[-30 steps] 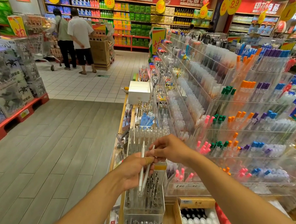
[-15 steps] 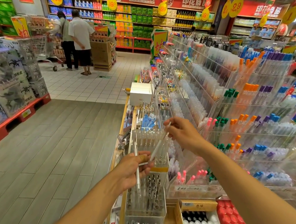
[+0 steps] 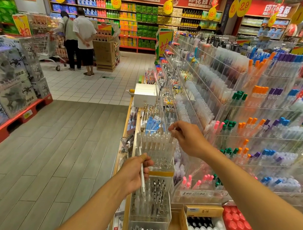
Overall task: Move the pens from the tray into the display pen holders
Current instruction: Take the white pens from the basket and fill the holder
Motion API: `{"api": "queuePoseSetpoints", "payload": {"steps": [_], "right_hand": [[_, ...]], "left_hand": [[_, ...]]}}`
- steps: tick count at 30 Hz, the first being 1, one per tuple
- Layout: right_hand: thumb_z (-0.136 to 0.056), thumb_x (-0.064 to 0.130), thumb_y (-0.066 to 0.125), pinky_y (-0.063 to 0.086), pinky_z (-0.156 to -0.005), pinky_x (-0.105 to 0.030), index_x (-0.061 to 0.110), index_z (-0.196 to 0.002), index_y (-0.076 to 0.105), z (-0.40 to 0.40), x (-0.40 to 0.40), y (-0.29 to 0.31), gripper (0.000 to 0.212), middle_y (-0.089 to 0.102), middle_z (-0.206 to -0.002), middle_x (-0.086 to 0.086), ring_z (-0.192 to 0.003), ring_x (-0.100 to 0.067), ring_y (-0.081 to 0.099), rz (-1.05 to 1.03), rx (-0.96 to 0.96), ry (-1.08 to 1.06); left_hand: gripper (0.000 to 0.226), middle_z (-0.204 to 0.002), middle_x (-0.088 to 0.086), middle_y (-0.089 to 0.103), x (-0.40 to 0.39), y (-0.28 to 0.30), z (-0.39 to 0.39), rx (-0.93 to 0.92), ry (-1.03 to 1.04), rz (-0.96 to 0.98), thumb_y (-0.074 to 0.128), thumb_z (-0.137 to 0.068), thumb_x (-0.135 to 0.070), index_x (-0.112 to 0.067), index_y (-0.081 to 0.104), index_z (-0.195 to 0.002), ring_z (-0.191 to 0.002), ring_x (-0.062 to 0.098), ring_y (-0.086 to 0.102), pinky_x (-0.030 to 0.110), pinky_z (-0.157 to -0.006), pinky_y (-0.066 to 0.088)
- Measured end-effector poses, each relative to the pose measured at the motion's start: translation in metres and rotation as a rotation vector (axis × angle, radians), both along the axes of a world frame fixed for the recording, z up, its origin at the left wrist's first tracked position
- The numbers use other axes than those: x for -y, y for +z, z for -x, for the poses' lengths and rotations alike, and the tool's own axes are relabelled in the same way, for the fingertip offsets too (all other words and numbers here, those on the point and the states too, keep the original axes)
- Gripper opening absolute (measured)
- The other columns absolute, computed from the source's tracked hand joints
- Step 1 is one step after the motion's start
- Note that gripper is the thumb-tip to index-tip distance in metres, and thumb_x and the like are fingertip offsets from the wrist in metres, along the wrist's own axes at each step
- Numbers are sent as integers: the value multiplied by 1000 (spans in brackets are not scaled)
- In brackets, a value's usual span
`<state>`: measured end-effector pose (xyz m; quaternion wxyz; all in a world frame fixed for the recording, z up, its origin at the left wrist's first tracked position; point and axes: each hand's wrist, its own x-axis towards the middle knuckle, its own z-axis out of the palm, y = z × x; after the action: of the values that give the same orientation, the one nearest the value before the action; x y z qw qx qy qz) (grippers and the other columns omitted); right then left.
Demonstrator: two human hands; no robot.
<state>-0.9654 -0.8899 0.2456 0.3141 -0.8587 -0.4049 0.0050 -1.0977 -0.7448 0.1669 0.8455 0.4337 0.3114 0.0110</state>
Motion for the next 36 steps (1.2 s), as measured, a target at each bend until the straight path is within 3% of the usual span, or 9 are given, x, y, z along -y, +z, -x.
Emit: {"api": "queuePoseSetpoints", "payload": {"steps": [5, 9, 14, 20, 23, 26, 29, 31, 36], "right_hand": [[-100, 14, 49, 39, -59, -22, 15, -105, 62, -2, -4, -5, 14, 57, -80, 11, -73, -10, 54, 75, 36, 18], [-100, 16, 50, 45, -70, -28, 16, -108, 63, 1, -7, -11, 15, 63, -90, 5, -81, -12, 57, 140, 47, 9], [-97, 13, 56, 35, -65, -13, 16, -102, 70, 3, -5, -24, 15, 68, -96, 3, -82, -7, 55, 185, 120, 35], [-96, 19, 57, 35, -77, -22, 20, -109, 67, 3, -4, -35, 16, 63, -106, 4, -97, -15, 57, 154, 166, 2], [-93, 19, 63, 38, -75, -23, 23, -111, 62, 6, -4, -43, 18, 63, -109, 6, -93, -14, 59, 115, 144, -39], [-91, 20, 66, 38, -68, -26, 22, -108, 59, 7, -4, -50, 18, 66, -107, 3, -76, -9, 53, 56, 114, -71], [-89, 21, 68, 40, -69, -24, 21, -112, 57, 9, -3, -54, 26, 63, -105, 5, -72, -6, 53, -20, 30, -96], [-88, 20, 70, 43, -67, -21, 21, -112, 57, 10, -2, -57, 28, 60, -97, 10, -71, -5, 58, -93, -28, -120], [-86, 17, 73, 45, -61, -12, 20, -98, 66, 11, 3, -64, 14, 57, -88, 14, -66, -2, 59, -324, -59, -215]], "left_hand": [[26, -68, 6, 64, 0, 2, -2, 9, 28, 23, 44, -105, -26, -6, 58, -96, -47, 11, 45, 23, -46, 36], [35, -66, 7, 63, 0, 2, -5, -5, 98, 46, 37, -107, -30, -4, 59, -99, -49, 12, 43, 25, -51, 33], [37, -63, 7, 62, -1, 1, -7, -4, 150, 77, 36, -107, -30, -4, 59, -94, -53, 13, 40, 26, -52, 32], [37, -65, 8, 61, 3, -3, -9, 6, 166, 74, 35, -108, -29, -4, 60, -95, -53, 14, 41, 26, -52, 33], [33, -67, 7, 63, 4, -4, -9, 28, 155, 44, 38, -107, -27, -3, 60, -102, -54, 13, 44, 25, -53, 36], [32, -72, 7, 72, 6, -4, -7, 84, 94, -138, 38, -107, -27, -4, 60, -108, -59, 14, 54, 26, -59, 43], [29, -88, -6, 77, 9, -1, -6, 126, -5, -534, 36, -107, -31, -16, 61, -107, -90, 8, 62, 25, -75, 43], [25, -95, -10, 75, 11, 3, -8, 187, -3, -673, 41, -105, -35, -24, 64, -101, -103, 1, 60, 20, -78, 40], [12, -106, -11, 70, 13, 8, -14, 337, 109, -836, 56, -94, -38, -34, 67, -95, -94, 3, 67, 21, -79, 55]]}}
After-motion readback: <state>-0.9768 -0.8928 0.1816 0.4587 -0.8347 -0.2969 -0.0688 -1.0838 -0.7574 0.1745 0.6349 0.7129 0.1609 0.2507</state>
